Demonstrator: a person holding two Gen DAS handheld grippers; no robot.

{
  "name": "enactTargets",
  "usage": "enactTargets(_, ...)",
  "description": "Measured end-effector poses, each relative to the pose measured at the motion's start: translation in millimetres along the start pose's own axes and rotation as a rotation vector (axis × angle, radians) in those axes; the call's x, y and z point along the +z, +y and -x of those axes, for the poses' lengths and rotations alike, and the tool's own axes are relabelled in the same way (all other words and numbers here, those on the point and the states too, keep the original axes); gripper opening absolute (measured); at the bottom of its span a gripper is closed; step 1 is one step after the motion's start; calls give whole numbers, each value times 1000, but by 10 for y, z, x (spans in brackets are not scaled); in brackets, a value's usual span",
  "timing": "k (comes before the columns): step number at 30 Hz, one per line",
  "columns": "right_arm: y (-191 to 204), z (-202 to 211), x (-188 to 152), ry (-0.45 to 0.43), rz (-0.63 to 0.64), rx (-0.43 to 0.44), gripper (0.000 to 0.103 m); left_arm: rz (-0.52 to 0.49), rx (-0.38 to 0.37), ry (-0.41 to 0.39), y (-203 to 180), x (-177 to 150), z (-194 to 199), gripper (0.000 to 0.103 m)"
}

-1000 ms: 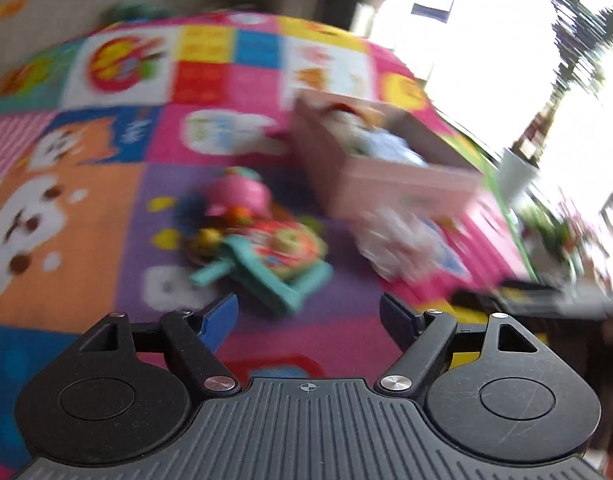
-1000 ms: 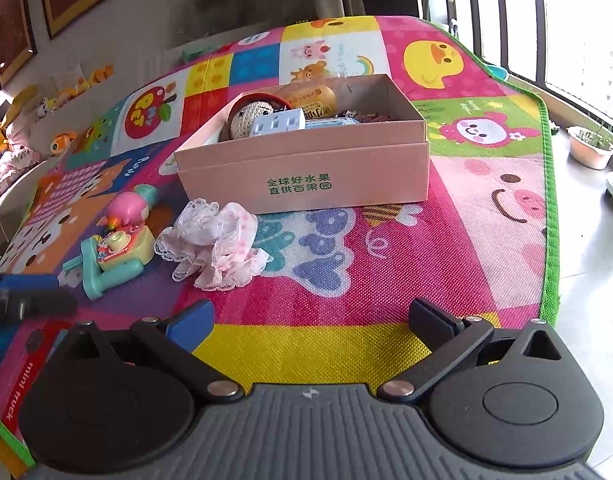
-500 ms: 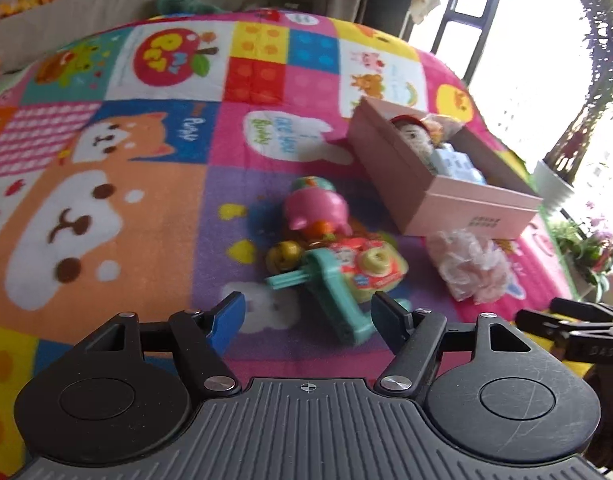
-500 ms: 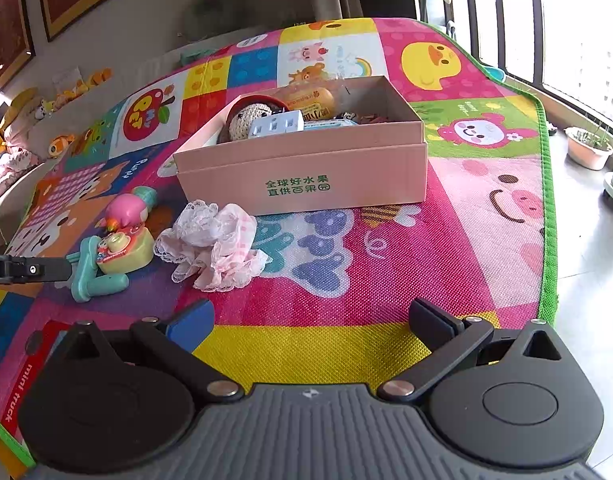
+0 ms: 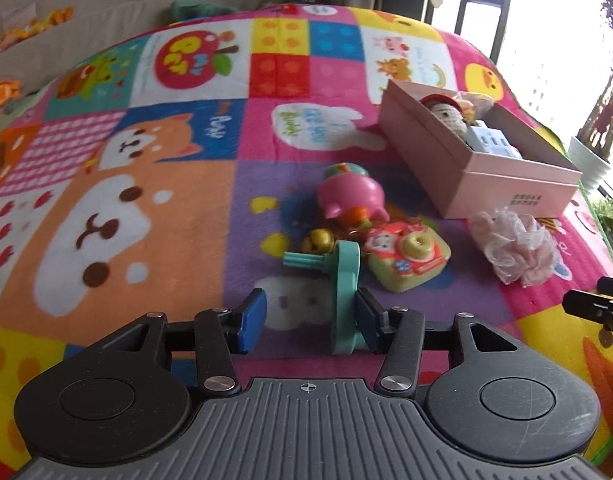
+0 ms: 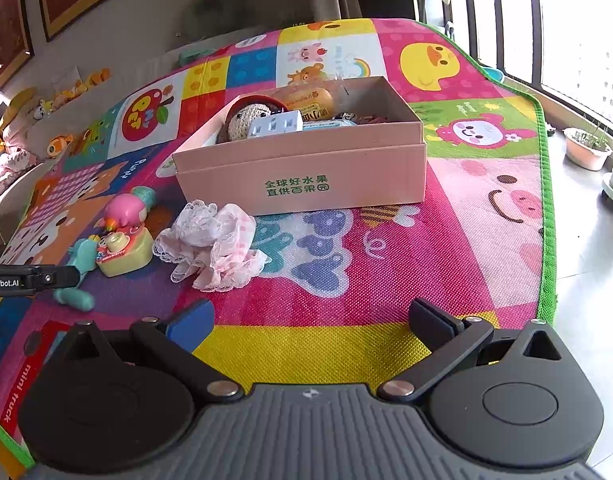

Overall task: Organize objects
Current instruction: 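Grasp the teal toy with the left tool while the right tool reaches toward the lace scrunchie, then grasp the white lace scrunchie with the right tool while the left tool lifts the teal toy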

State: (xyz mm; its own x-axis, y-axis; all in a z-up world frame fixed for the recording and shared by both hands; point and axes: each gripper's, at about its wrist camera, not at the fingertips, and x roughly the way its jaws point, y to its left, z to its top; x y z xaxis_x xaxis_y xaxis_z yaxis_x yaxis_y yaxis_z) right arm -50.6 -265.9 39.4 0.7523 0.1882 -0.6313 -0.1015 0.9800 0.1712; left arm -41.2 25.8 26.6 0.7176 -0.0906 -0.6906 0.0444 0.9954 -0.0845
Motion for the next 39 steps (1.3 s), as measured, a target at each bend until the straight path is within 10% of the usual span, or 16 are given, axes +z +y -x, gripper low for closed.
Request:
enactTargets(11, 39, -10, -12, 4, 15, -20, 103, 3, -41, -75, -73, -60, -86, 50)
enactTargets(16, 146, -56, -14, 23, 64, -70, 103, 53, -19, -67, 40, -65, -52, 18)
enactTargets(28, 717, -290, 301, -10, 265, -31, 102, 16, -89, -46, 94, -291, 199, 17)
enactTargets(35, 956, -538, 407, 26, 346, -32, 81, 27, -103, -57, 122, -313, 202, 17)
enactTargets(39, 978, -557, 416, 67, 365, -6, 48, 32, -105, -61, 128, -320, 205, 17)
